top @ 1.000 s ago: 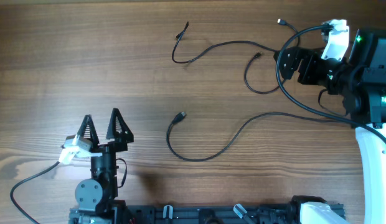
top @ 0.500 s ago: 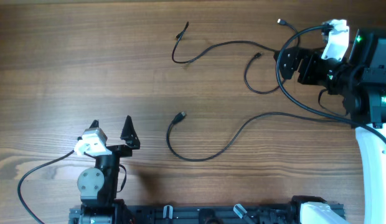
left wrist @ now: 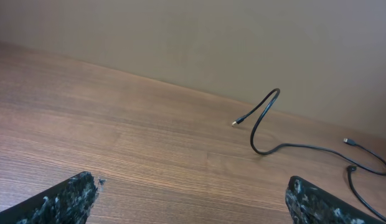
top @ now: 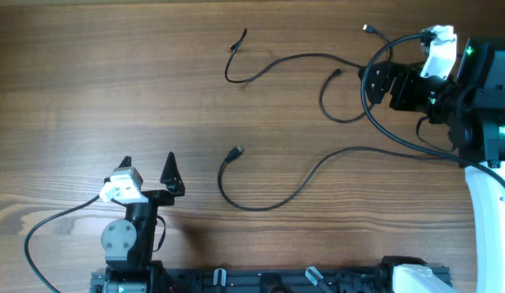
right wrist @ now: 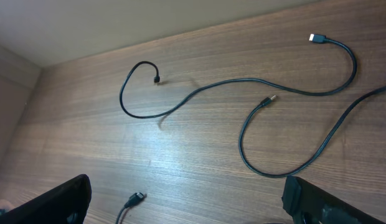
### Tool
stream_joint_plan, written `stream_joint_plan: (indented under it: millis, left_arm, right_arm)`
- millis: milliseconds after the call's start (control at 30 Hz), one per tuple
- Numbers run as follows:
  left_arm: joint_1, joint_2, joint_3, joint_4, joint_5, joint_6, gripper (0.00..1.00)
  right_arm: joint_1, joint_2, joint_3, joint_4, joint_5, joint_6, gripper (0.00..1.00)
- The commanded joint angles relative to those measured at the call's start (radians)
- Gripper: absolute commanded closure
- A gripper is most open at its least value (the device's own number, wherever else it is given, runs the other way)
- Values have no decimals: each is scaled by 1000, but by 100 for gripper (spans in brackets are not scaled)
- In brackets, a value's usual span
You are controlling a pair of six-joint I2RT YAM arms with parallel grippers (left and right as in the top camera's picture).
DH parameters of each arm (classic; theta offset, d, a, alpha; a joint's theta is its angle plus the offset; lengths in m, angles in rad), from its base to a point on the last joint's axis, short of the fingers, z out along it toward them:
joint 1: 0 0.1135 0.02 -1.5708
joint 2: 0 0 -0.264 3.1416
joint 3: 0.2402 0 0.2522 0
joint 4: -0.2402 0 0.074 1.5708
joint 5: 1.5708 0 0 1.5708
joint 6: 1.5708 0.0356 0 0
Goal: Untangle cables
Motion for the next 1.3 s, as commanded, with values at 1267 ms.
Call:
stream_joint_plan:
  millis: [1267]
  left_arm:
    - [-18,-10,-5,2,61,87,0]
  right_arm:
    - [1,13,3,0,-16,-19,0]
